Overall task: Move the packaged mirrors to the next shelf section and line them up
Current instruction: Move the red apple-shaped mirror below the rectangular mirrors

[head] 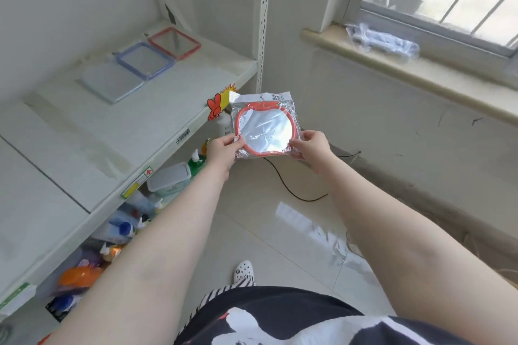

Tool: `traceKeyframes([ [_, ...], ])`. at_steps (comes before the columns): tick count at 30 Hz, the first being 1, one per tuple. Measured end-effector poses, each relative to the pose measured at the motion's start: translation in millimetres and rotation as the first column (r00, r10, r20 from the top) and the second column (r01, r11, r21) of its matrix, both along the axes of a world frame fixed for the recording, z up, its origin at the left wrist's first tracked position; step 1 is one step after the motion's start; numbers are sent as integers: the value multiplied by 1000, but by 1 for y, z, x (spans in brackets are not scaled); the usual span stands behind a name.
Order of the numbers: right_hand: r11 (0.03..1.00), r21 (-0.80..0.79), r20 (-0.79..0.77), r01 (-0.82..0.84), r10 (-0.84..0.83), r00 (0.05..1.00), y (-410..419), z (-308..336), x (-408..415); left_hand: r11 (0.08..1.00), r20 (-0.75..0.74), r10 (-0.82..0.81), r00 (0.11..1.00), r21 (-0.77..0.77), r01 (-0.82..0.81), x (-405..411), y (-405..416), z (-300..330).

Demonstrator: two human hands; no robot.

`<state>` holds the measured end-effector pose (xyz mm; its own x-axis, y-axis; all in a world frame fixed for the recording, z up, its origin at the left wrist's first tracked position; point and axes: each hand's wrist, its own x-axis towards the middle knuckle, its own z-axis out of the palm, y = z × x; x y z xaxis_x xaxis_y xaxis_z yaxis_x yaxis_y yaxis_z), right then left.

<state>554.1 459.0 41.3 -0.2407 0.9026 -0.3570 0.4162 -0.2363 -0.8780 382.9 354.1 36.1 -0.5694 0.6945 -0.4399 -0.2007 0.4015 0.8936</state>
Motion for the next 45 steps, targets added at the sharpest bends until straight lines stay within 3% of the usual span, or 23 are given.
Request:
traceKeyframes([
  [11, 1000, -27, 22, -3, 3, 1000, 86, -5, -49, 999, 71, 40, 997, 7, -41, -42, 76, 0],
  [23, 953, -72, 40, -295, 298, 954, 220, -7, -121, 927, 86, 369, 925, 39, -374, -81, 169, -20],
  [33, 875, -120, 70, -470, 479, 875, 295, -8, -174, 821, -8, 570, 821, -22, -570, -95, 223, -21],
  [45, 867, -77, 174, -492, 498, 850, 329, -37, -272, 763, -102, 620, 778, -152, -628, -177, 260, -50],
])
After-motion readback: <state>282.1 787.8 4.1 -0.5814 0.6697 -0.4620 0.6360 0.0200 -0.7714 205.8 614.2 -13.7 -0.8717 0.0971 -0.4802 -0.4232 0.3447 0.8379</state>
